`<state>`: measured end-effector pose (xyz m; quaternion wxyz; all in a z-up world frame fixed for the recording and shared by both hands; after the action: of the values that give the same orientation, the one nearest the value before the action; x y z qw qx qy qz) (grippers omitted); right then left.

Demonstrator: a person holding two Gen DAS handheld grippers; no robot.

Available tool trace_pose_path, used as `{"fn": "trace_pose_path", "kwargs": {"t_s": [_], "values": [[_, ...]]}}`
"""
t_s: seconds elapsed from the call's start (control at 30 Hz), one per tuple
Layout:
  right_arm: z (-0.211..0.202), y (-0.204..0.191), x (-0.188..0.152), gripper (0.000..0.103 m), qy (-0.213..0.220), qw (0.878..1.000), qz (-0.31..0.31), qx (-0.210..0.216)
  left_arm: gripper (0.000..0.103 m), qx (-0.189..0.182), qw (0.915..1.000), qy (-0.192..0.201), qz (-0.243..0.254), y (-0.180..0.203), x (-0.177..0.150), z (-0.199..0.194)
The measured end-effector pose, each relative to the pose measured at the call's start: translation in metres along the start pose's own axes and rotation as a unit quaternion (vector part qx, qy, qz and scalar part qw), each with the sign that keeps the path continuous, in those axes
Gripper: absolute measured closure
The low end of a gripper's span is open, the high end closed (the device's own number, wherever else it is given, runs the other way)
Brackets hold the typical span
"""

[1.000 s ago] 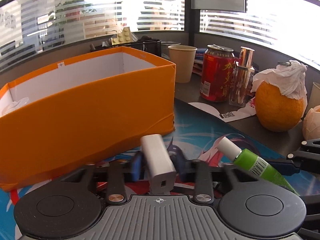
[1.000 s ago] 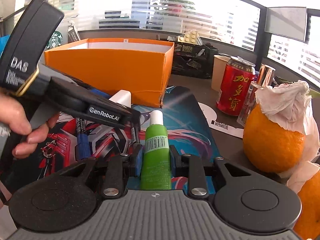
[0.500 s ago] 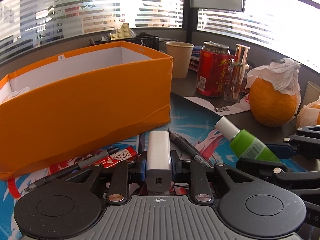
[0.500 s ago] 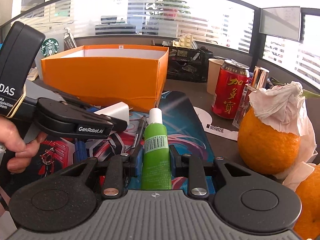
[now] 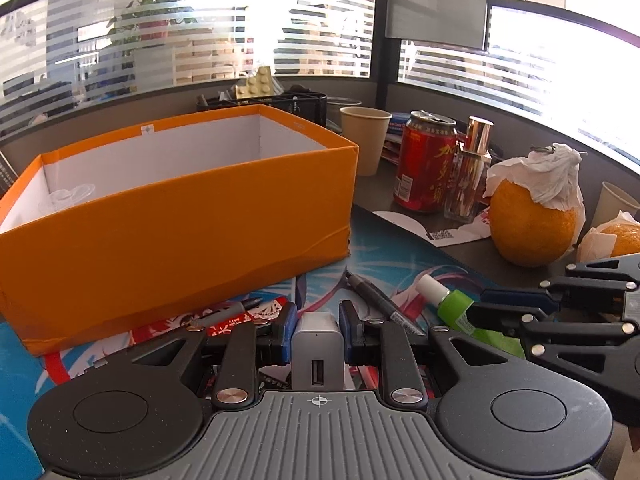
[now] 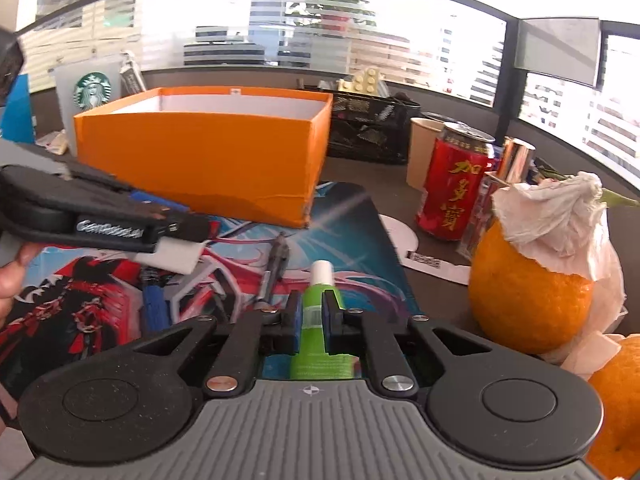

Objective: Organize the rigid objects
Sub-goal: 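Grasp the white cylinder with left tool while right tool reaches the green tube, then lift the white cylinder and green tube up toward the orange box with both tools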

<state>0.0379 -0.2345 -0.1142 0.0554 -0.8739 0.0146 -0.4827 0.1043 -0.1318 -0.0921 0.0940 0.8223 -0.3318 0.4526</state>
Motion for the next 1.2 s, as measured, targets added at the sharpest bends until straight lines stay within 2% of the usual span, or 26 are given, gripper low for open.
{"fn": "trace_pose_path", "kwargs": {"t_s": [0.2, 0.33, 0.4, 0.47, 0.83, 0.93, 1.2], "values": [[0.011, 0.011, -0.008, 0.067, -0.033, 0.999, 0.023, -0.004, 0.082, -0.003, 1.0000, 0.000, 0.005, 0.002, 0.000, 0.000], [0.019, 0.014, -0.013, 0.069, -0.043, 0.998, 0.040, 0.011, 0.081, -0.010, 0.9999, -0.004, 0.007, 0.003, -0.002, 0.005], [0.021, 0.013, -0.012, 0.073, -0.043, 0.999, 0.032, 0.009, 0.080, -0.020, 0.9996, -0.019, 0.002, 0.004, -0.009, 0.012], [0.021, 0.012, -0.012, 0.074, -0.039, 0.999, 0.026, 0.004, 0.079, -0.026, 0.9991, -0.031, -0.010, 0.002, -0.019, 0.020], [0.009, 0.009, -0.004, 0.074, -0.009, 1.000, 0.009, -0.009, 0.083, -0.029, 0.9993, -0.020, -0.013, 0.005, -0.017, 0.015], [0.002, 0.004, 0.002, 0.074, 0.005, 1.000, -0.014, -0.017, 0.083, -0.029, 0.9994, -0.012, -0.010, 0.006, -0.011, 0.008], [-0.003, -0.006, 0.021, 0.074, 0.025, 0.999, -0.021, -0.011, 0.083, -0.018, 0.9998, 0.009, -0.006, -0.003, 0.008, -0.012]]}}
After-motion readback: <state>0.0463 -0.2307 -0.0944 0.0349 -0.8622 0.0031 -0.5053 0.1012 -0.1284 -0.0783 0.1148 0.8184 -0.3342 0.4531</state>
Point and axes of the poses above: each gripper's, at about its wrist camera, not at the fingertips, and z roughly the way its jaws point, y to its right, x to its top, the point moved 10 cm from there along z, roughly the way its jaws point, and after that the axes turned 13 degrees about z, right-handed, at the moved point
